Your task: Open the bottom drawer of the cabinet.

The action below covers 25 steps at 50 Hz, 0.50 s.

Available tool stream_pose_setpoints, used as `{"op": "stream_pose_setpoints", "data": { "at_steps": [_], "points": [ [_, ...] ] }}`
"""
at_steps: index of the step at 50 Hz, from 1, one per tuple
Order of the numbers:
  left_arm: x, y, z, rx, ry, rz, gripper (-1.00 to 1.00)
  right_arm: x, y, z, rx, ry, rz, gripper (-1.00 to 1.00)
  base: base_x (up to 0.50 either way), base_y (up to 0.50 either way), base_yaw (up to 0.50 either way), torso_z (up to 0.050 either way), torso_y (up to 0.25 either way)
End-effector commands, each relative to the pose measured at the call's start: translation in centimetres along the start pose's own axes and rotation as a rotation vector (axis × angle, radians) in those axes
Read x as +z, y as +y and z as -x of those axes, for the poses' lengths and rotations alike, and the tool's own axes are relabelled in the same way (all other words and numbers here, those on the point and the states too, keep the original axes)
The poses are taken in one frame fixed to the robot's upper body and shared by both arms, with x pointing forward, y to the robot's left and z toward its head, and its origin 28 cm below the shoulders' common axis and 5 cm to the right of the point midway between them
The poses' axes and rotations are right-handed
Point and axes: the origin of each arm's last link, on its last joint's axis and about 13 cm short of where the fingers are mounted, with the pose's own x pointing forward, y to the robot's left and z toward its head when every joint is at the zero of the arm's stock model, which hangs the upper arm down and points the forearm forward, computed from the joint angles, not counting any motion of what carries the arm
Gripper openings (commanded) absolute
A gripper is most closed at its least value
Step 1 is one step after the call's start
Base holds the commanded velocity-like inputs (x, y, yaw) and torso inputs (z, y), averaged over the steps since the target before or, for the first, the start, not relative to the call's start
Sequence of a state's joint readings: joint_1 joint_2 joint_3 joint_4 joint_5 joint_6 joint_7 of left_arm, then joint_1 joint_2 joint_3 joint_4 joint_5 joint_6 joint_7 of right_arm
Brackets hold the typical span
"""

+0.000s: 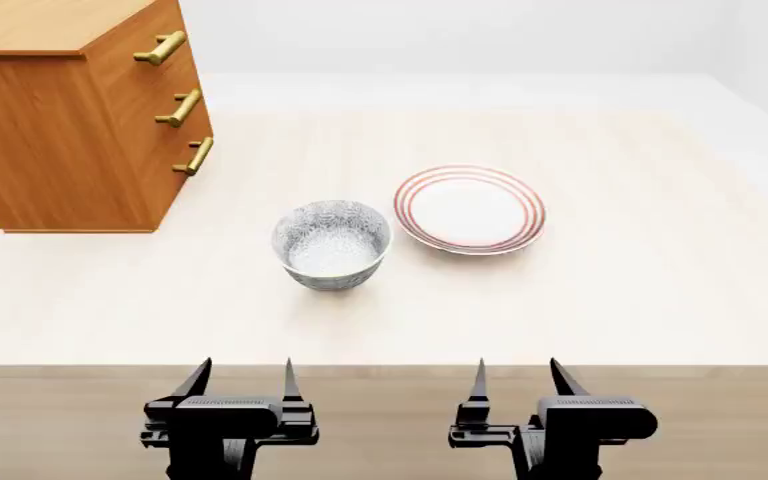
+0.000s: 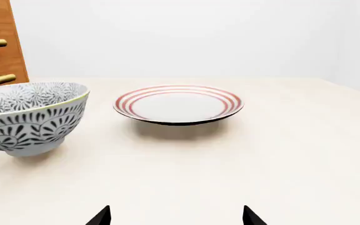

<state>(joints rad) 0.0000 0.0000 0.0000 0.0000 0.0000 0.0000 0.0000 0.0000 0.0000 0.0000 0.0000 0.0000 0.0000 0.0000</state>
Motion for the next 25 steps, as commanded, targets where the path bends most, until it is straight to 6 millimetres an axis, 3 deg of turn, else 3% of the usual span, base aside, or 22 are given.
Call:
{"op": "stream_pose_setpoints", "data": {
  "at_steps": [1, 2, 9, 22, 25],
  "points": [
    [-0.18, 0.12, 0.04, 0.004, 0.004, -0.002, 1.00, 0.14, -0.10, 0.49, 0.051, -0.017, -0.053, 1.00, 0.00, 0.00, 0.00, 0.000, 0.000],
    [-0.17, 0.21, 0.07, 0.006, 0.007, 0.002, 1.00, -0.08, -0.33, 0.54, -0.009, 0.014, -0.026, 1.00, 0.00, 0.00, 0.00, 0.000, 0.000],
    [-0.04, 0.27, -0.12, 0.007, 0.010, -0.003, 1.00, -0.53, -0.73, 1.07, 0.000, 0.014, -0.071, 1.00, 0.00, 0.02, 0.00, 0.000, 0.000],
    [-0.43, 0.19, -0.06, 0.004, 0.028, -0.002, 1.00, -0.47, -0.20, 1.14, 0.041, 0.012, -0.051, 1.00, 0.00, 0.50, 0.00, 0.000, 0.000],
    [-0.50, 0.25, -0.01, 0.006, 0.032, 0.001, 1.00, -0.52, -0.17, 1.02, 0.035, 0.027, -0.056, 1.00, 0.00, 0.11, 0.00, 0.000, 0.000]
  ]
}}
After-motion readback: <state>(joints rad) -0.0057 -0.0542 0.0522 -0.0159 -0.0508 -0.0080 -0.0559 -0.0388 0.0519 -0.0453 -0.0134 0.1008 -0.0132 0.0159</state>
